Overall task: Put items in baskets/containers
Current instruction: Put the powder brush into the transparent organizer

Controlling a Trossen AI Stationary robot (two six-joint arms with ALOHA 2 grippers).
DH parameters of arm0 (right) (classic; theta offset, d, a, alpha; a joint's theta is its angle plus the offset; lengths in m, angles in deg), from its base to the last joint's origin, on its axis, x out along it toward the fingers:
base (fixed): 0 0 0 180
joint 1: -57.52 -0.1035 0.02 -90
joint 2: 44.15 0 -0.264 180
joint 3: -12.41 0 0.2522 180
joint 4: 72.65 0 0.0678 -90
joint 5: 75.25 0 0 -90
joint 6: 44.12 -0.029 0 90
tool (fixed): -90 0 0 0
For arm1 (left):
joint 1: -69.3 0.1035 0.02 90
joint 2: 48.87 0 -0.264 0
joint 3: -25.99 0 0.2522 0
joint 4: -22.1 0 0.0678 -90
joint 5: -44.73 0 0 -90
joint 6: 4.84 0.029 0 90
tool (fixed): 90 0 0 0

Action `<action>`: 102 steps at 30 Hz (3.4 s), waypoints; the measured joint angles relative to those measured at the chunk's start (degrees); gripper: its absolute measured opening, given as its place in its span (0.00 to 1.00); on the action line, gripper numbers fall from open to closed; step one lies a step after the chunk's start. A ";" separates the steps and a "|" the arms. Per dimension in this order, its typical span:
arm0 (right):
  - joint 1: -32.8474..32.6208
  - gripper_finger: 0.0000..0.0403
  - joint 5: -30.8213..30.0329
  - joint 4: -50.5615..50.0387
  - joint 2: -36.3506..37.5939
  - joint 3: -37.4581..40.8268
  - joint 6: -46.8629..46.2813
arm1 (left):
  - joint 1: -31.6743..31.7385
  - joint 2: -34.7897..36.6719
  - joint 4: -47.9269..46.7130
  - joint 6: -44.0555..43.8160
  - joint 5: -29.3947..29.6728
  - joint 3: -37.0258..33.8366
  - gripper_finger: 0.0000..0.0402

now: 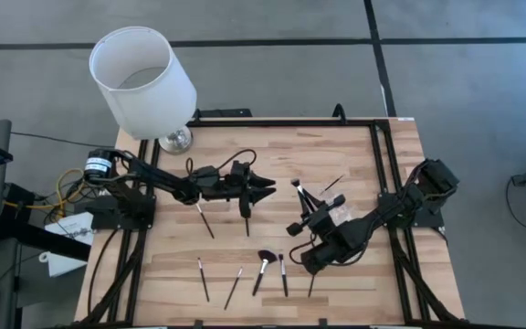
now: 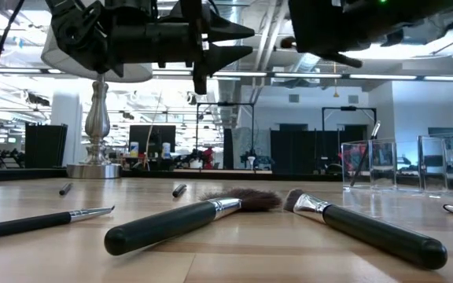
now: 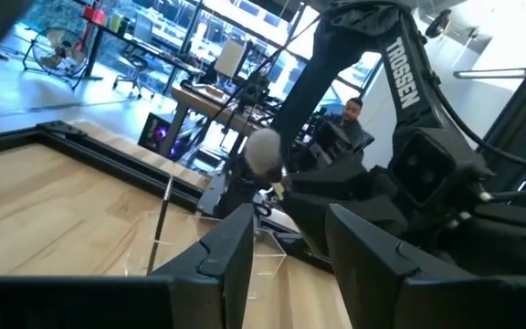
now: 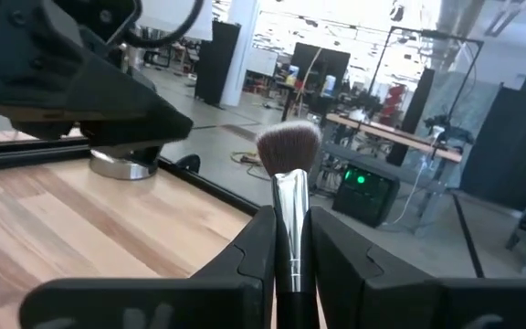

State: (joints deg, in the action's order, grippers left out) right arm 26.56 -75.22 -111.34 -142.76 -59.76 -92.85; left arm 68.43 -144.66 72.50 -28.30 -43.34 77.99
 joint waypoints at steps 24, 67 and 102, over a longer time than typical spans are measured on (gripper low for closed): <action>8.69 0.11 14.58 36.56 -0.07 -0.61 40.28 | 1.09 0.09 -0.02 0.24 0.35 -0.07 0.34; 10.82 0.11 20.98 42.50 -0.09 -0.61 48.72 | 2.89 0.00 2.73 2.21 -1.28 -0.03 0.34; 7.99 0.38 13.93 44.02 0.13 -1.04 57.56 | 2.90 0.11 2.76 3.73 -1.75 -0.04 0.09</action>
State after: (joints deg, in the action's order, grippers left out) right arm 34.54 -61.29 -67.32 -142.63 -60.80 -35.29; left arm 71.33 -144.55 75.26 -24.57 -45.08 77.95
